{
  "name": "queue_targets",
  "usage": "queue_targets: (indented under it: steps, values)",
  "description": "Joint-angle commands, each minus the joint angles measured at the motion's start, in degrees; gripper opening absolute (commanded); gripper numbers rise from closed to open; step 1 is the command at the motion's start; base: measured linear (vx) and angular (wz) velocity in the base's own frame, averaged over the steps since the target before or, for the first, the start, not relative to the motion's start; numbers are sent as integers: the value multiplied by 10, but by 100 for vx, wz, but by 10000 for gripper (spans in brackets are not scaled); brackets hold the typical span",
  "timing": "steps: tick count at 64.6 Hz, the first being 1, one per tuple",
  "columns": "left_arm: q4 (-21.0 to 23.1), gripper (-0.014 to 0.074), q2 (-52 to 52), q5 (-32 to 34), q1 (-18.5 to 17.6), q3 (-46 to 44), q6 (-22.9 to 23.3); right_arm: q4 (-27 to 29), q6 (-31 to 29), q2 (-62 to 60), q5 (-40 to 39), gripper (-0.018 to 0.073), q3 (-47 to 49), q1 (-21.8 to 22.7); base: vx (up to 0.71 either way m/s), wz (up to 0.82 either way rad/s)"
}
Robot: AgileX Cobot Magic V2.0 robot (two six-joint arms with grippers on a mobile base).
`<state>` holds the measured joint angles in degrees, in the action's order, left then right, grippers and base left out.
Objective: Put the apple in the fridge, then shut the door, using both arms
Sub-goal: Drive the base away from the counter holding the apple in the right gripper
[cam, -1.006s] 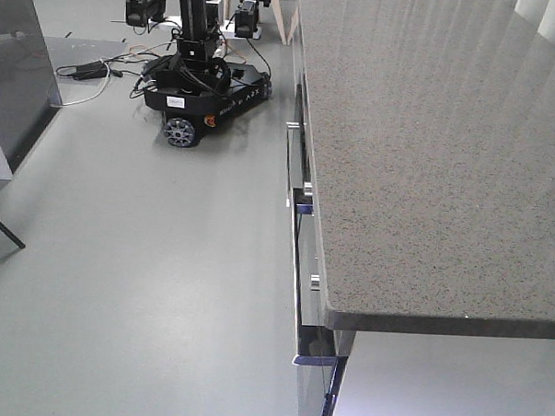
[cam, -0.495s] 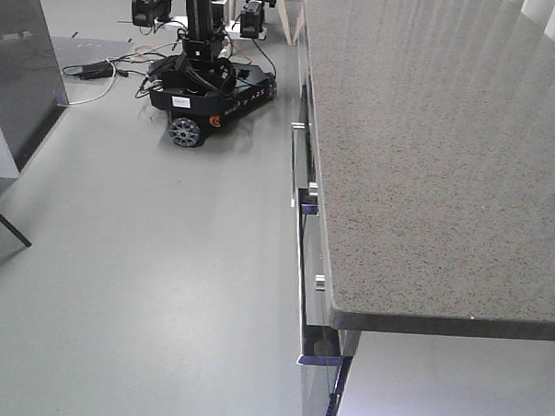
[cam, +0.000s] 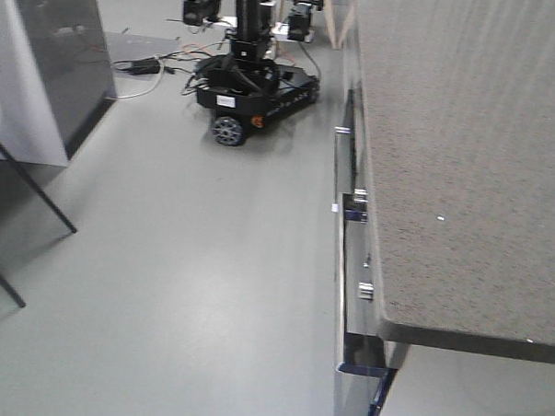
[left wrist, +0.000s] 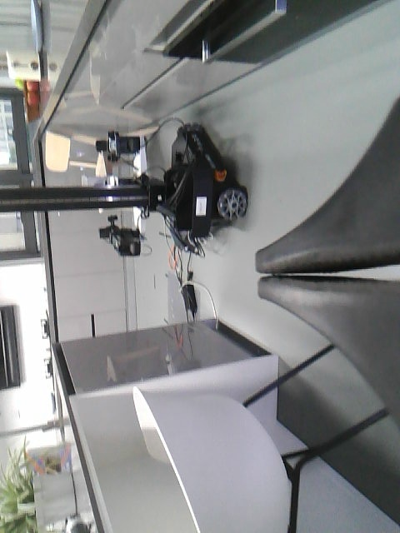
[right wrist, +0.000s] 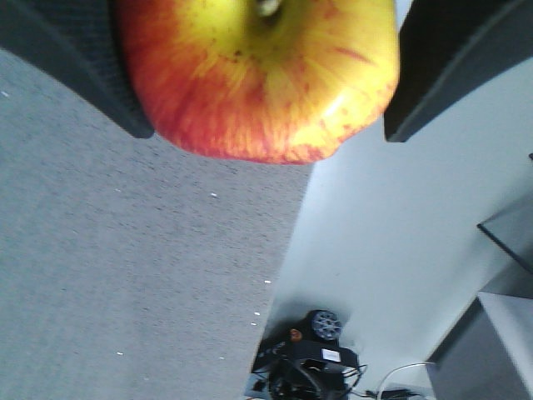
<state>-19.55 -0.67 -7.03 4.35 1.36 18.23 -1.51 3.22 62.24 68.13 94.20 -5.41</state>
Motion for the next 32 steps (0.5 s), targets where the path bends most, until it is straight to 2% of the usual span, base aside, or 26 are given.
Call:
queue_targets:
  steps: [1,32]
  values:
    - [0,-6,-9,39,2,17,2,-3,0,-7,-41,78,17,0,0,34]
    - [0,-6,-9,39,2,17,2,-3,0,-7,-41,78,17,0,1,39]
